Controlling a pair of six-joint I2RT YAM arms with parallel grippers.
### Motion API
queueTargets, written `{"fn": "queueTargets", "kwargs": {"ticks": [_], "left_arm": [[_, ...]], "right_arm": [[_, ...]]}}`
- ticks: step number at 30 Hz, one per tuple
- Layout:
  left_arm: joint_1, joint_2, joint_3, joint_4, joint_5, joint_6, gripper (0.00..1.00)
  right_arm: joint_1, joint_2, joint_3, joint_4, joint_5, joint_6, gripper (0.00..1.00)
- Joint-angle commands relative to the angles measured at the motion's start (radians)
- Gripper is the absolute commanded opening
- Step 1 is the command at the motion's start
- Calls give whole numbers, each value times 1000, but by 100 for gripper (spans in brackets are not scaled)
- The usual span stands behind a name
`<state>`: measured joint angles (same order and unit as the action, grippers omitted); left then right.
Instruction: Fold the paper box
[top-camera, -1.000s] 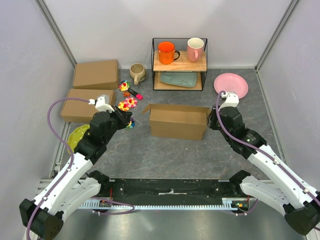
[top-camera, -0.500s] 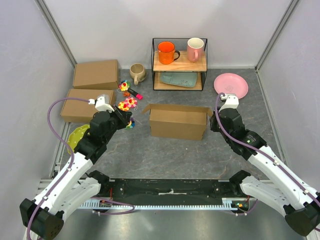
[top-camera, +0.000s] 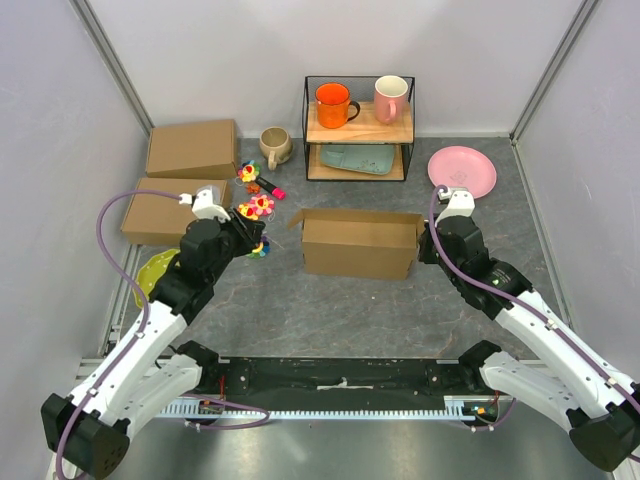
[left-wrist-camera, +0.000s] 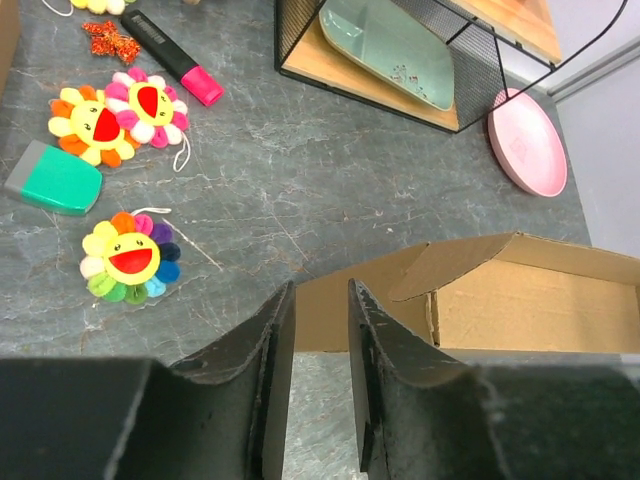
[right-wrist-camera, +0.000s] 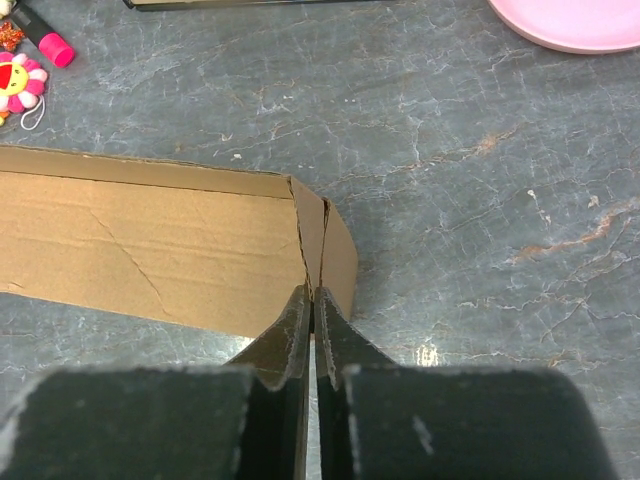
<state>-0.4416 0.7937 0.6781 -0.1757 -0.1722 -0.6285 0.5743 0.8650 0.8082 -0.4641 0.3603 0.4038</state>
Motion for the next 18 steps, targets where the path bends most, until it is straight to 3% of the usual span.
{"fn": "queueTargets", "kwargs": {"ticks": [1,8,18], "left_arm": [[11,22,52,56,59,96,36],[12,70,51,145,281,239,42],[12,131,97,156,393,415,48]], "right_arm": [[2,3,23,18,-6,6,4],[4,6,31,19,-14,7,4],[2,15,32,24,-24,7,4]]}}
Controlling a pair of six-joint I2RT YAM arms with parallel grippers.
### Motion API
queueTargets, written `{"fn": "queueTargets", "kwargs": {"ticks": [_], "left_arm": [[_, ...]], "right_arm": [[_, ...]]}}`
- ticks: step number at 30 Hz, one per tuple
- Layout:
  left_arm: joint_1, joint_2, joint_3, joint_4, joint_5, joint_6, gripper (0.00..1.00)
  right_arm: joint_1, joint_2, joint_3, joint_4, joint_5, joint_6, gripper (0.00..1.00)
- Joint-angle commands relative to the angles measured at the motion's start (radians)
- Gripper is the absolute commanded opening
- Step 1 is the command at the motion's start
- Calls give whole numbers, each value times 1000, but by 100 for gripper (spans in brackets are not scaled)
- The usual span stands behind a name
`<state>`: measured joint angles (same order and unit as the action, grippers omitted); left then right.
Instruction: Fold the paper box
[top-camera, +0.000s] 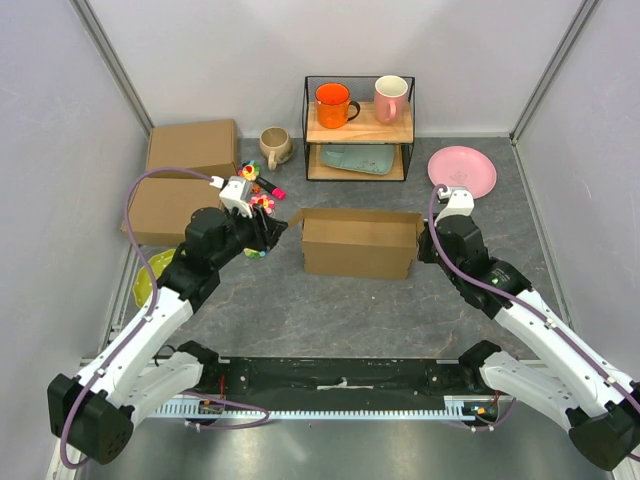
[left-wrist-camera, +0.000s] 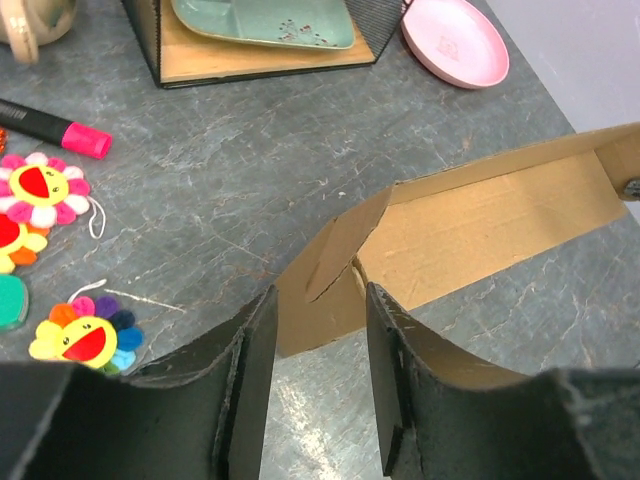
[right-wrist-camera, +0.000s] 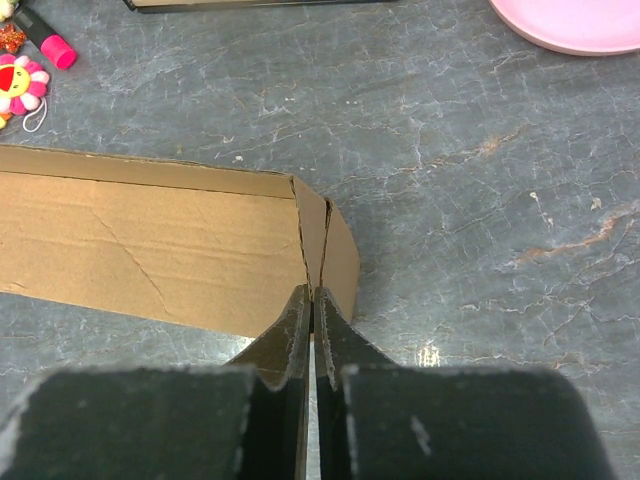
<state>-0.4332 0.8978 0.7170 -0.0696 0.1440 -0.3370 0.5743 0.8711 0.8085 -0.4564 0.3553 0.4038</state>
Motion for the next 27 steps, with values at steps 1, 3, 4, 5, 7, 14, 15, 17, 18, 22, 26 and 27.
{"fn": "queueTargets", "kwargs": {"ticks": [1,3,4,5,7,14,15,17,18,22,26,27], "left_arm": [[4,42,61,48,78,128,49],[4,62,65,50,92,136,49],[4,69,67,51,109,138,49],[4,81,65,56,109,138,49],[4,92,67,65,109,141,48],[4,130,87,62,106,124,43],[4,130,88,62,108,121,42],[4,130,87,65,114,118,38],[4,131,87,65,115,113,37],[4,136,91,65,140,110,33],[4,145,87,65,146,110,32],[4,145,84,67,143,112,32]], "right_arm": [[2,9,32,18,-19,6,4],[2,8,32,18,-19,4,4],[2,8,34,16,-18,3,4],[2,5,34,18,-18,3,4],[2,5,32,18,-18,3,4],[2,0,31,21,-27,6,4],[4,0,29,21,-27,6,4],[2,-1,32,21,-29,6,4],[2,-3,31,22,-29,6,4],[2,-4,29,19,-33,9,4],[2,-3,31,21,-39,13,4],[2,-1,31,22,-39,13,4]]}}
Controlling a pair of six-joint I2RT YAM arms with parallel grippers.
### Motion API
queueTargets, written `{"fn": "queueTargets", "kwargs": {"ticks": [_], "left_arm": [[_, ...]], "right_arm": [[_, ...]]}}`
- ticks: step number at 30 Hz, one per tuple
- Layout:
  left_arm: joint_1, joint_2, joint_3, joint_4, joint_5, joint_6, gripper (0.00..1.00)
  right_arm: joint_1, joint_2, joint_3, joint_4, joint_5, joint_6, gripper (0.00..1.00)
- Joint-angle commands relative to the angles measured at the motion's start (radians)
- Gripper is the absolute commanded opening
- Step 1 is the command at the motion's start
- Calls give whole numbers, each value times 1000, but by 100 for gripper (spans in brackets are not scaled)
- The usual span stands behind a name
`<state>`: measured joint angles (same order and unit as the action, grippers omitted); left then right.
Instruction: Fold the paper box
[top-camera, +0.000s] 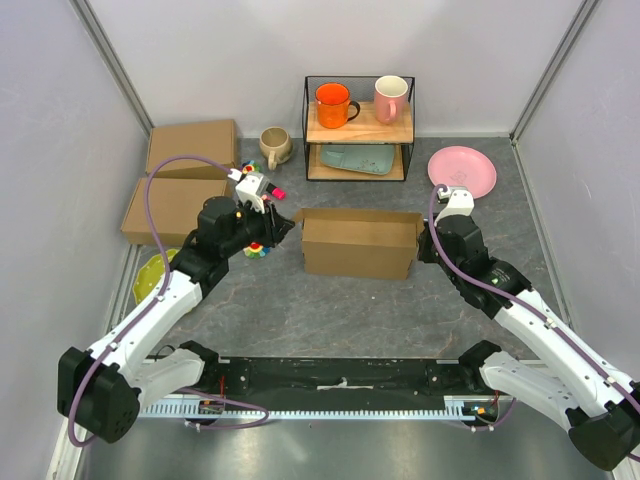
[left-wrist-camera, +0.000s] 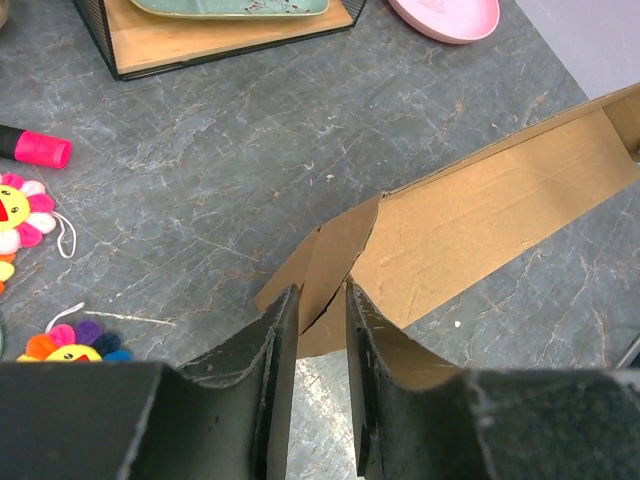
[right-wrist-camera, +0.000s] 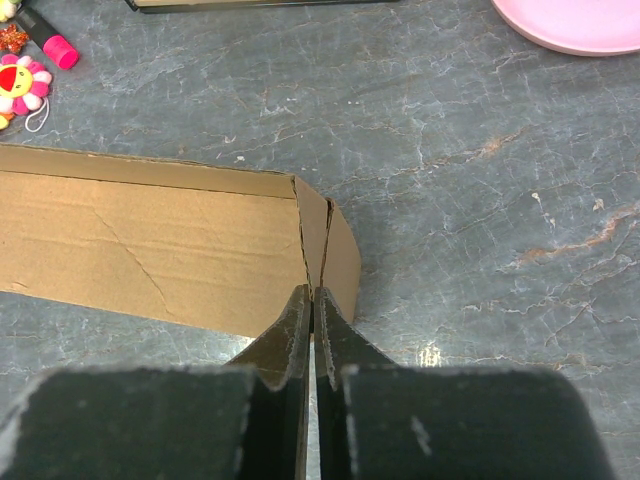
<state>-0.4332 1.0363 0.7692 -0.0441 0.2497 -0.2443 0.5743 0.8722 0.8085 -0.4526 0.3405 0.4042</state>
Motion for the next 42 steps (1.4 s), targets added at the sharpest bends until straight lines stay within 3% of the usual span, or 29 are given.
{"fn": "queueTargets", "kwargs": {"ticks": [1,16,24,26,42], "left_arm": [[4,8,28,39,36,20,32],[2,22,21,13,22,19,31],[2,7,35,7,40,-13,6],[2,5,47,7,48,-59,2],[1,54,73,7,106,-392,2]], "right_arm": [[2,-1,31,19,-23,13,4],[2,7,31,26,-29,16,5],[2,7,32,28,-38,21,5],[2,7,34,28,-41,24,5],[4,10,15,31,-51,31,5]]}}
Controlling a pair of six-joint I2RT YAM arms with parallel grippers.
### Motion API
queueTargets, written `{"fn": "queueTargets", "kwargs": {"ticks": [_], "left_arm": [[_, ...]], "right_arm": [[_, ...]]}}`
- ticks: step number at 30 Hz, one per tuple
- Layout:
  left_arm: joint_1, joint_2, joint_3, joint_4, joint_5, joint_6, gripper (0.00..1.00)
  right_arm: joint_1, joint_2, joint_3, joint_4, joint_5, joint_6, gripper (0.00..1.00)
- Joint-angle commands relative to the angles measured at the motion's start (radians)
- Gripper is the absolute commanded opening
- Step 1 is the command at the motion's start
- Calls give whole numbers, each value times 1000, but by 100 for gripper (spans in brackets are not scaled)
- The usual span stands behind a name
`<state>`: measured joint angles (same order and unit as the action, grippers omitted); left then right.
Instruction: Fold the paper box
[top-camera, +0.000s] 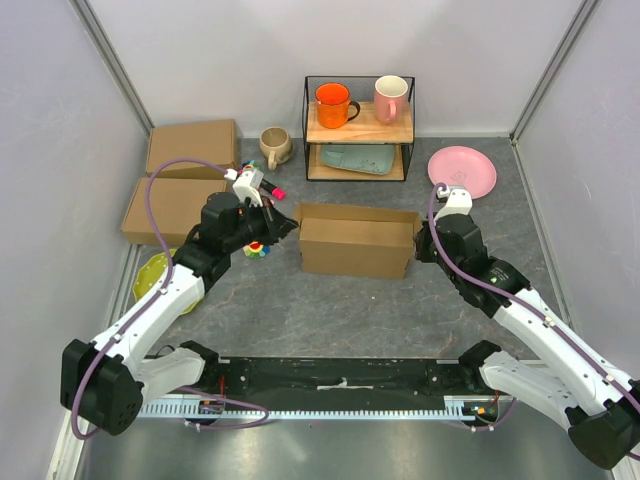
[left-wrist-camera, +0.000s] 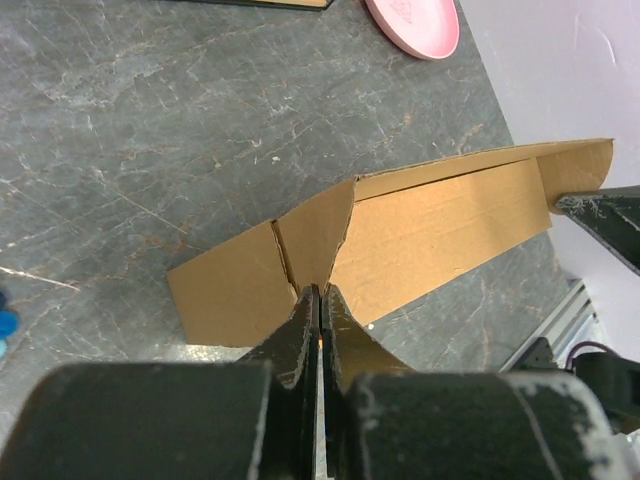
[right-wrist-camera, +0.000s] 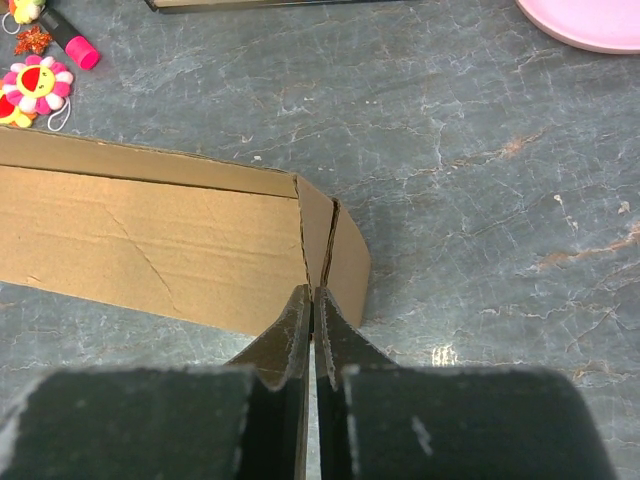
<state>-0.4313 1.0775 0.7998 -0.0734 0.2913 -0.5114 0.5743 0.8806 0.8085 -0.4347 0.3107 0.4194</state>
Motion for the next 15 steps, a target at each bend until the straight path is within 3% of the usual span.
{"fn": "queueTargets", "kwargs": {"ticks": [1,15], "left_arm": [[-1,13,38,37,59,-127,2],[-50,-48,-143,188,-44,-107,2]], "right_arm": [[2,3,15,14,-21,16,4],[2,-2,9,19,-27,24,4]]}}
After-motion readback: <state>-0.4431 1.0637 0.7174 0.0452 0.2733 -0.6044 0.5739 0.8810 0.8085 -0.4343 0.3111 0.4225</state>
